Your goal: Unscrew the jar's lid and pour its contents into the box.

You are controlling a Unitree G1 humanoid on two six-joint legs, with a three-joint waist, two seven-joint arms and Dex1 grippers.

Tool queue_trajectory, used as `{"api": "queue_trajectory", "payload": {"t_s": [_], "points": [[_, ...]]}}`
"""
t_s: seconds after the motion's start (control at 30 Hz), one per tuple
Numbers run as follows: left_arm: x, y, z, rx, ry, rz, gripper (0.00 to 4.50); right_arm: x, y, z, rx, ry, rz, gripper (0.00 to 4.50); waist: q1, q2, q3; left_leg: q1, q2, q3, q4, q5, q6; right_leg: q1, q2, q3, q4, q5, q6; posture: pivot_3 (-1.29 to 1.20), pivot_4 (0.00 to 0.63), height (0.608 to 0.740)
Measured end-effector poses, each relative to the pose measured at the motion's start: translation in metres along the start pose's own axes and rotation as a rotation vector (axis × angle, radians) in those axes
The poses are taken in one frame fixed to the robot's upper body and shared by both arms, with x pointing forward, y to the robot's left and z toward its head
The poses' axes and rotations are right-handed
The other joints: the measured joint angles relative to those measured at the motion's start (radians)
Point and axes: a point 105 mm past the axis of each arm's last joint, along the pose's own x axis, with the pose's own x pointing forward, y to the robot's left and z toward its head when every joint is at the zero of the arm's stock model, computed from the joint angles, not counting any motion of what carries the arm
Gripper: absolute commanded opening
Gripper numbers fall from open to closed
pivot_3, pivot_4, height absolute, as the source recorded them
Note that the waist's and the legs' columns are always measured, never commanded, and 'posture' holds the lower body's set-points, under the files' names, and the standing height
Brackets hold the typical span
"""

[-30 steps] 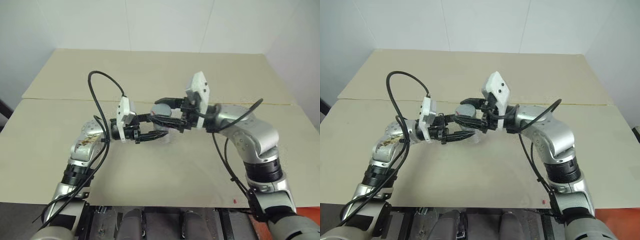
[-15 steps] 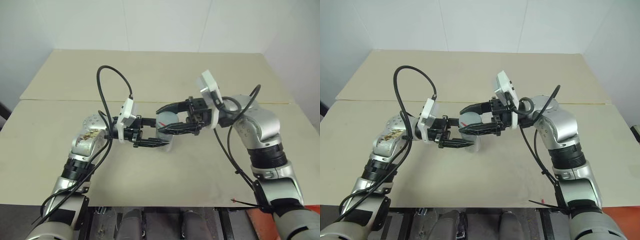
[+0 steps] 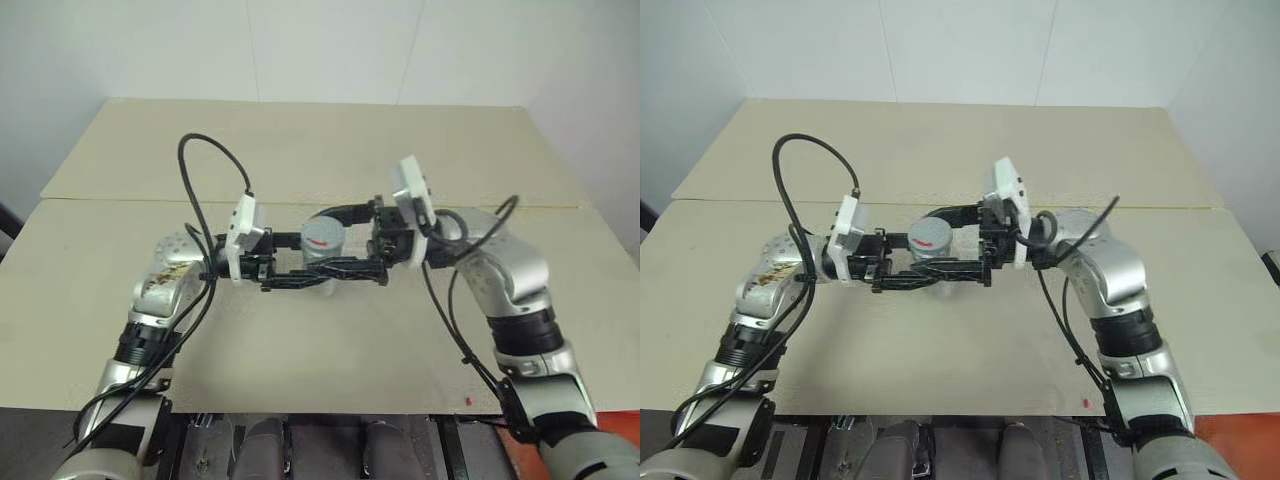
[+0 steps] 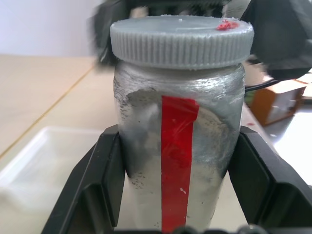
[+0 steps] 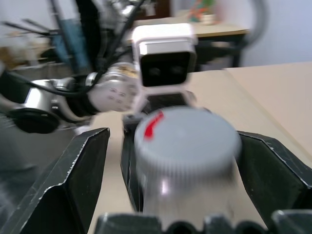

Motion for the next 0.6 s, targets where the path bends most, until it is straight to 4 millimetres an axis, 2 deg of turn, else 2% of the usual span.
{"api": "queue_trajectory", "payload": {"t_s": [0.13,0.27,0.43,0.6], "points": [[-0.017,0.005,-0.007,-0.018,0.018,0.11,2.7,-0.011,-0.002,0.003,-0.03,-0.009,-0.132,4.48,-0.002,0.0,0.0,0.0,0.0,0.0,0.0,0.0,0.0,0.0,0.0,0.0,0.0,0.0,0.0,0.0,0.15,0.74],[-0.02,0.018,-0.01,0.003,0.027,0.271,2.7,-0.007,-0.004,0.009,-0.048,-0.033,-0.248,4.48,-0.001,0.0,0.0,0.0,0.0,-0.001,0.0,0.0,0.0,0.0,0.0,0.0,0.001,0.0,0.0,0.0,0.15,0.74],[-0.008,0.031,-0.016,0.011,0.02,0.425,2.7,0.018,-0.013,0.011,-0.039,-0.013,-0.394,4.48,-0.002,0.0,0.0,0.0,0.0,0.0,0.0,0.0,-0.001,-0.001,0.0,0.0,0.003,0.0,0.0,0.0,0.15,0.74],[0.001,0.032,-0.016,0.01,-0.001,0.455,2.7,0.039,-0.018,0.002,-0.031,0.023,-0.48,4.48,-0.003,0.0,0.0,0.0,0.0,0.0,0.0,0.0,-0.001,-0.002,0.0,0.001,0.003,0.0,0.0,0.0,0.15,0.74]]}}
